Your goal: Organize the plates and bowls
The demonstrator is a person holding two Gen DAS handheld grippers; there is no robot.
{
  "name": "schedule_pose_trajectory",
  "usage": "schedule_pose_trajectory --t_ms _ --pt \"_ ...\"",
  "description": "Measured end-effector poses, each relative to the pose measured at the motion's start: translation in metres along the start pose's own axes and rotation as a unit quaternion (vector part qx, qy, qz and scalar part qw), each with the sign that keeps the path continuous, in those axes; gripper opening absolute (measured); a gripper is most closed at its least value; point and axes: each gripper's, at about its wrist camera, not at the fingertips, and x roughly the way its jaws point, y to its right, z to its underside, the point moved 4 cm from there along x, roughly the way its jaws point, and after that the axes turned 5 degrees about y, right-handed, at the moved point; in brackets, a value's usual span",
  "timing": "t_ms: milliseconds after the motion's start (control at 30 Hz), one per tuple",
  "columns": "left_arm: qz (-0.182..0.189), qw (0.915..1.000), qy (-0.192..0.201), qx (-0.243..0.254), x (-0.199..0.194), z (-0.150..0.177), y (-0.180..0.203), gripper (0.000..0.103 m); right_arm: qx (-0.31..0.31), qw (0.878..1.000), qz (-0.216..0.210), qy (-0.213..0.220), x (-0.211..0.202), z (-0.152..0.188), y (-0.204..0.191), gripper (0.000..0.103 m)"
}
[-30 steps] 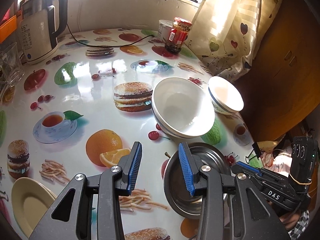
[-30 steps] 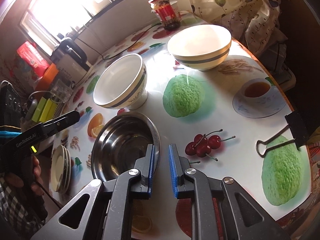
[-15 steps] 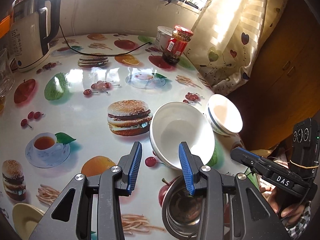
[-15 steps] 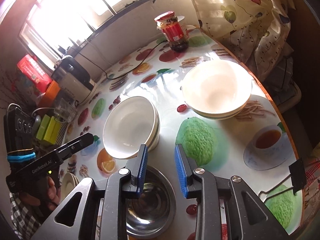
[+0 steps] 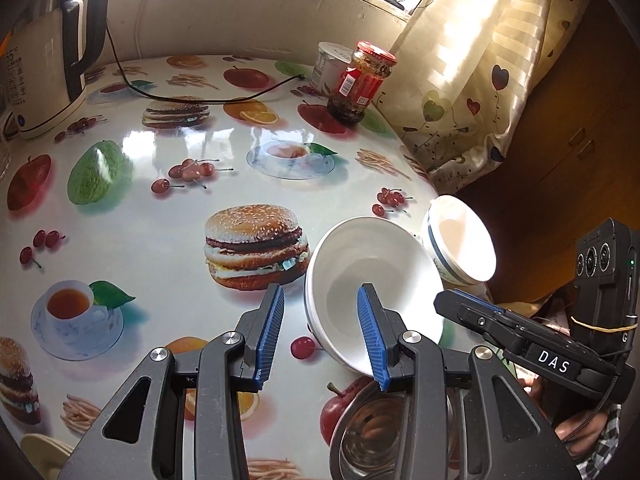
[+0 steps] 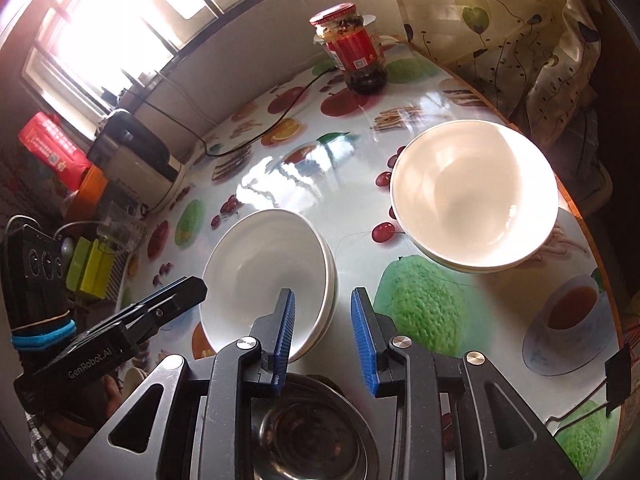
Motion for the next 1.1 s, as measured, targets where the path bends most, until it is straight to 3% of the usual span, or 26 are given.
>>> schedule_pose_trajectory --t_ms 267,367,500,600,1100 --pt "-0.001 1.0000 -0.004 0.004 0.005 0.000 -0.001 0.039 -0.007 1.000 0.003 -0.004 0.010 0.001 -0.007 0.029" --pt "-0.001 1.0000 -0.004 0.006 0.007 0.000 -0.002 0.032 -0.010 1.000 0.008 -0.003 0.011 0.002 -0.007 0.029" --pt "-0.007 0.9999 -0.008 0.006 0.009 0.002 -0.003 0.030 -0.013 1.000 0.012 -0.005 0.014 0.002 -0.007 0.025" --pt "-0.009 0.9999 -0.009 0.010 0.009 0.002 -0.004 0.020 -0.013 1.000 0.016 -0.004 0.015 0.003 -0.006 0.022" --pt "-0.012 0.9997 -0.016 0.014 0.015 0.004 -0.003 0.018 -0.006 1.000 0.014 -0.005 0.019 0.003 -0.003 0.015"
